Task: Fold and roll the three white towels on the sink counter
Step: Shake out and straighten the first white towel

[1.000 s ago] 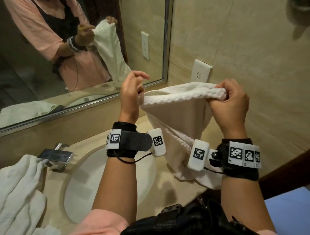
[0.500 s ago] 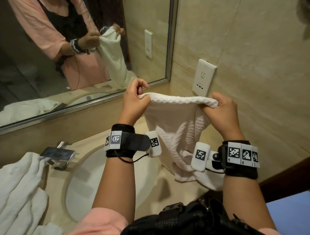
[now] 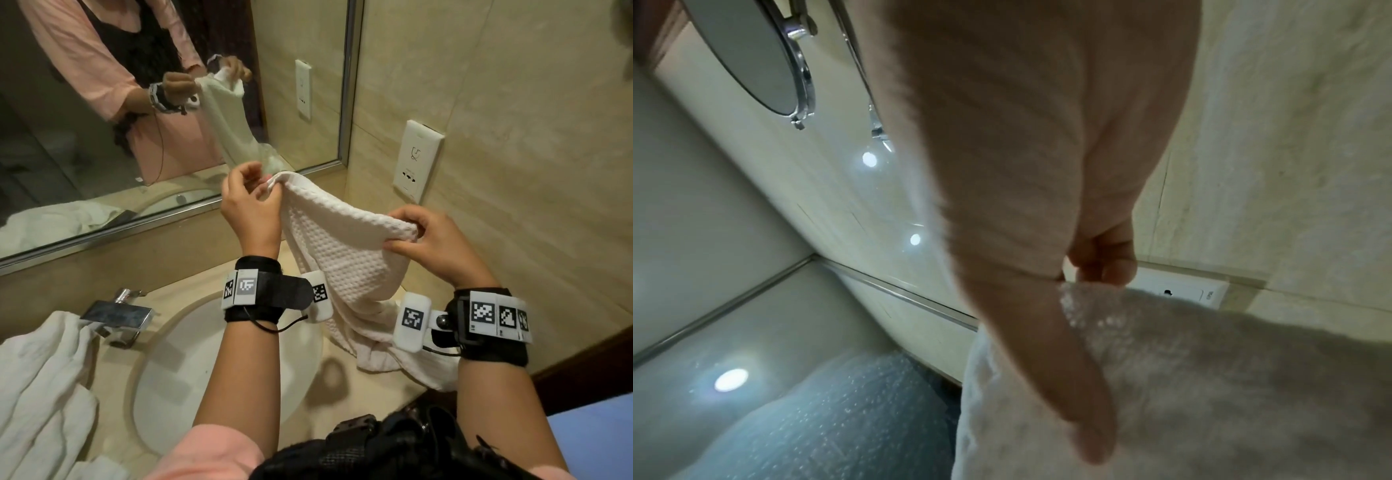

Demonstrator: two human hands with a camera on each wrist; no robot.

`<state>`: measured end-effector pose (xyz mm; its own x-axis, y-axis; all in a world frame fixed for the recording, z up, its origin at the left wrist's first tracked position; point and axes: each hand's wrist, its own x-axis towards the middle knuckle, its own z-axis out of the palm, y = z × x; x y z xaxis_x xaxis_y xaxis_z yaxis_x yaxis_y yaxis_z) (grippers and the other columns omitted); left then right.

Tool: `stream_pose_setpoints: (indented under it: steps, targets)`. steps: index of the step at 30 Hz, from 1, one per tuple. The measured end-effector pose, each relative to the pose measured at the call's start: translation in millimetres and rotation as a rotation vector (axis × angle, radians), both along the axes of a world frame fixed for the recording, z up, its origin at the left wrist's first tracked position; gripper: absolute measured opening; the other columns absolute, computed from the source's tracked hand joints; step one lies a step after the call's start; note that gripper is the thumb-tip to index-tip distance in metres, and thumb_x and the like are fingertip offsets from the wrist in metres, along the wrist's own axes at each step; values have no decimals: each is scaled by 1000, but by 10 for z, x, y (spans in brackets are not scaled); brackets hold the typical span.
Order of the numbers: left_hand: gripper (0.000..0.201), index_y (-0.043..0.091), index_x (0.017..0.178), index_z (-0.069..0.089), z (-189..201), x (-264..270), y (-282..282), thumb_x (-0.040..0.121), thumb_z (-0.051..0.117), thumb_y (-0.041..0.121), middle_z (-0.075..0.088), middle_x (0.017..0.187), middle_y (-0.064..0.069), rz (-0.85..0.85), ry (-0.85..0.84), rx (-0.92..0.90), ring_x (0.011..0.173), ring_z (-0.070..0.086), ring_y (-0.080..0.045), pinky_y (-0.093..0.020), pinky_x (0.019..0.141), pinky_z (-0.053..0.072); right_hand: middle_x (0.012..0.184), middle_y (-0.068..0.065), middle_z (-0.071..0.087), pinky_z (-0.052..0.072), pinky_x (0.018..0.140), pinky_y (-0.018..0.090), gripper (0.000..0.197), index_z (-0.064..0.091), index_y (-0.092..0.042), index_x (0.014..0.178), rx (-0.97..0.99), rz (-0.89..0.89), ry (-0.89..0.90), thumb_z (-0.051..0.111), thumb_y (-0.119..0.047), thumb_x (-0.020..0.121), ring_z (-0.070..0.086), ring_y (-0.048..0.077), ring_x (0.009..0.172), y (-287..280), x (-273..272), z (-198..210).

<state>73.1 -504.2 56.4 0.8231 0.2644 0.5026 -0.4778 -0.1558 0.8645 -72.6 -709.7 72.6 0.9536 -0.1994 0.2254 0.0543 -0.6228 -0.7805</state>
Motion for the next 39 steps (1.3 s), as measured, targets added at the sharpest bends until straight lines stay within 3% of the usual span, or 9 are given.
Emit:
stream_pose_setpoints:
  steps: [3, 11, 17, 20, 24, 28, 31, 35, 39]
  targets:
    - [17, 10, 89, 73, -63, 31, -25, 74, 80, 9, 67, 104, -5, 12, 71, -46, 84, 68, -6, -17, 80, 56, 88, -11, 64, 47, 71, 27, 16, 59, -22, 90, -9, -13, 93, 71, -14, 82, 59, 5, 78, -29, 11, -22]
    - [9, 19, 87, 66, -84, -10, -106, 82, 72, 13, 68, 83, 5, -81, 125, -7, 73, 62, -3, -20, 73, 53, 99, -1, 62, 46, 90, 41, 15, 53, -19, 99, 319, 227, 240, 64, -17, 90, 59, 14, 96, -84, -11, -39]
    - [15, 29, 86, 53, -93, 65, -123, 88, 65, 20, 62, 83, 5, -261, 262, 10, 77, 57, -9, -34, 78, 51, 100, 8, 67, 51, 76, 37, 34, 47, -12, 95, 367, 181, 191, 72, -24, 77, 66, 21, 91, -60, -7, 4]
    - [14, 30, 88, 48, -81, 54, -152, 91, 59, 22, 58, 86, 5, -308, 320, -23, 82, 55, -13, -39, 78, 49, 99, 6, 69, 55, 68, 34, 34, 45, -8, 96, 287, 115, 225, 70, -26, 83, 70, 22, 88, -61, -2, 29]
    - [9, 21, 97, 45, -52, 37, -157, 94, 53, 18, 56, 89, 2, -317, 321, -57, 81, 52, -11, -28, 74, 44, 94, -4, 67, 51, 70, 33, 28, 55, -19, 94, 21, 31, 202, 72, -36, 80, 64, 12, 83, -128, 19, 22]
    - [9, 18, 100, 44, 12, 28, -144, 94, 50, 16, 56, 94, -2, -336, 296, -70, 80, 53, -10, -24, 72, 43, 75, -12, 57, 37, 61, 23, 21, 62, -17, 85, -36, 102, 281, 69, -35, 83, 48, -7, 60, -193, -17, 0]
    - [10, 23, 95, 44, 118, 17, -176, 94, 50, 14, 56, 94, -1, -346, 263, -82, 79, 54, -9, -23, 70, 44, 83, -11, 55, 40, 68, 28, 19, 57, -27, 77, -128, 67, 269, 63, -43, 86, 51, 6, 76, -218, 4, 13]
    - [18, 27, 90, 44, 267, 19, -200, 95, 50, 11, 55, 91, 0, -377, 205, -106, 79, 53, -9, -22, 69, 44, 99, -4, 51, 40, 94, 43, 28, 57, -43, 81, -298, -15, 261, 41, -66, 82, 47, 22, 108, -336, 95, 38]
    - [19, 24, 90, 46, 330, 20, -191, 96, 48, 6, 55, 86, 2, -433, 200, -210, 78, 53, -11, -23, 70, 45, 119, 8, 51, 33, 102, 42, 29, 63, -23, 115, -471, -93, 270, 43, -37, 99, 40, 29, 123, -405, 200, 60]
